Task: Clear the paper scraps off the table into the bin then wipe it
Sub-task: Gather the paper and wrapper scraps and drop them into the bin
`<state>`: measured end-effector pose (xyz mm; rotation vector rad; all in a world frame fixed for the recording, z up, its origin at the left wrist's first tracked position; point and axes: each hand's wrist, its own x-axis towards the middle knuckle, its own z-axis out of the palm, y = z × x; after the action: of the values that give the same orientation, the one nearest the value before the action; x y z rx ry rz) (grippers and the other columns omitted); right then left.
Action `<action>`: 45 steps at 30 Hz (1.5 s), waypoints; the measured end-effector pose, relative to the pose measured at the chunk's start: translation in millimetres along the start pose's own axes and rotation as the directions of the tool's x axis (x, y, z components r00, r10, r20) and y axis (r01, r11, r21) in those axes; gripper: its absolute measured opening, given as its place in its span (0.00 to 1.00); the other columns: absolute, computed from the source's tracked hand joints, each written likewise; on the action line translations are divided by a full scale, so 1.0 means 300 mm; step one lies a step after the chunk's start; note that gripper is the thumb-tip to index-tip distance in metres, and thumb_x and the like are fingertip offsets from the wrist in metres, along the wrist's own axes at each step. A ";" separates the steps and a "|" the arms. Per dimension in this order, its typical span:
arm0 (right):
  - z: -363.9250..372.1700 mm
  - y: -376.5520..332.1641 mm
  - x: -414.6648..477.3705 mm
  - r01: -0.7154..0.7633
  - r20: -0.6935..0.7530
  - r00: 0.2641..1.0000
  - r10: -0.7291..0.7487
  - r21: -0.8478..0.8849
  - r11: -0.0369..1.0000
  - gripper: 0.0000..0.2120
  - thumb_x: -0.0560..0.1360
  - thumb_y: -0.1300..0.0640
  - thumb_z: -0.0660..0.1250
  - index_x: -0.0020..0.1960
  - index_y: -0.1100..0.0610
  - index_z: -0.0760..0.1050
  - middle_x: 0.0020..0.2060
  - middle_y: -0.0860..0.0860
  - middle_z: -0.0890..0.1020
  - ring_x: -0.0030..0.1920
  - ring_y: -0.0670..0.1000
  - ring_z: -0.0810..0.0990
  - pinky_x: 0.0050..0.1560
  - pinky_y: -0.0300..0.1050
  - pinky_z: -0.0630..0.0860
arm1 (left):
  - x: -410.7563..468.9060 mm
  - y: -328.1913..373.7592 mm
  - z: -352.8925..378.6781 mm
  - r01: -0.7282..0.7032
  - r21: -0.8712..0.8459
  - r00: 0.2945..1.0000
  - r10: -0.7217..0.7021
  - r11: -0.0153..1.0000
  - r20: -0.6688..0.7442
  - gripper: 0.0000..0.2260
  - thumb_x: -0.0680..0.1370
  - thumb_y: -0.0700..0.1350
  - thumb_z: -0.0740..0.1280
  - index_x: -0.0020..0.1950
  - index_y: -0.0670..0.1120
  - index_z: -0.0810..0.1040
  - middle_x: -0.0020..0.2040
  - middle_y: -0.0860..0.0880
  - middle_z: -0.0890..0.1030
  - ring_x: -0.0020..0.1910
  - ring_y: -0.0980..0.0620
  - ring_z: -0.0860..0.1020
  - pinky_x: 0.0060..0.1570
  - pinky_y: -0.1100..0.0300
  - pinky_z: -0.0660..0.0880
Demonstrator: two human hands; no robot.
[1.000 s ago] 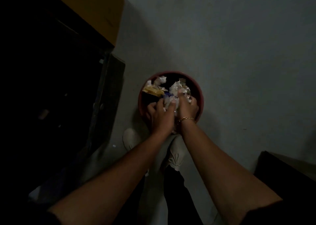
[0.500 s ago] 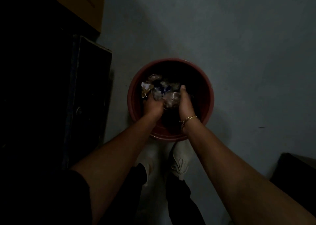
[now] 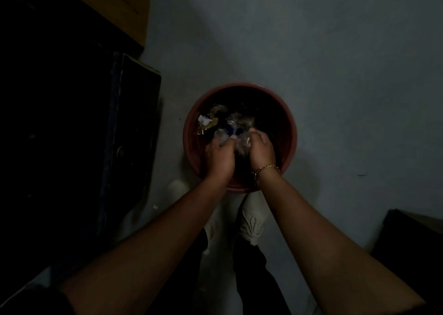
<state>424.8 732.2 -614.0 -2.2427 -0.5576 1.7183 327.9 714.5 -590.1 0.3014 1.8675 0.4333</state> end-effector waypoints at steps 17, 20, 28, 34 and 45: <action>-0.266 -0.445 -1.054 0.146 0.178 0.965 -0.194 0.254 0.956 0.24 0.65 0.34 0.67 0.56 0.46 0.79 0.60 0.44 0.81 0.63 0.45 0.79 0.67 0.46 0.74 | -0.767 0.408 -0.349 -0.099 -0.198 0.968 0.140 0.975 0.210 0.21 0.84 0.49 0.65 0.74 0.39 0.72 0.70 0.47 0.74 0.63 0.55 0.76 0.62 0.66 0.70; -0.310 -0.516 -1.243 0.366 0.185 0.910 -0.371 0.058 0.929 0.11 0.78 0.44 0.68 0.57 0.47 0.80 0.61 0.49 0.82 0.66 0.52 0.78 0.71 0.54 0.71 | -1.033 0.400 -0.558 -0.269 -0.112 0.949 0.283 0.957 0.141 0.24 0.80 0.56 0.69 0.74 0.48 0.74 0.71 0.50 0.75 0.70 0.55 0.74 0.71 0.60 0.70; -0.173 -0.729 -1.700 0.818 0.507 0.563 -0.653 -0.228 0.528 0.16 0.75 0.38 0.67 0.54 0.48 0.81 0.54 0.50 0.85 0.55 0.47 0.83 0.55 0.36 0.76 | -1.560 0.177 -1.116 -0.456 -0.146 0.849 0.380 0.878 -0.368 0.14 0.73 0.64 0.67 0.57 0.66 0.80 0.57 0.68 0.78 0.52 0.65 0.80 0.54 0.63 0.77; 0.136 -0.733 -1.900 0.931 0.718 0.360 -0.596 -0.234 0.280 0.13 0.80 0.52 0.69 0.63 0.52 0.78 0.59 0.53 0.82 0.58 0.46 0.81 0.58 0.38 0.77 | -1.695 -0.134 -1.430 -0.466 -0.173 0.652 0.205 0.868 -0.730 0.13 0.75 0.63 0.65 0.57 0.61 0.81 0.55 0.61 0.82 0.57 0.63 0.79 0.60 0.58 0.76; 0.629 -0.143 -2.058 0.804 0.965 0.129 -0.229 -0.237 -0.545 0.50 0.75 0.22 0.44 0.83 0.55 0.43 0.83 0.53 0.44 0.83 0.53 0.40 0.81 0.51 0.39 | -1.755 -0.820 -1.836 0.165 -0.274 0.497 -0.319 0.948 -0.807 0.33 0.83 0.62 0.59 0.84 0.51 0.54 0.85 0.49 0.48 0.84 0.46 0.48 0.80 0.43 0.50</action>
<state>97.1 487.2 -112.8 -0.5034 -3.2290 0.7563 -18.1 195.3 -88.3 -0.3907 2.7702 0.5911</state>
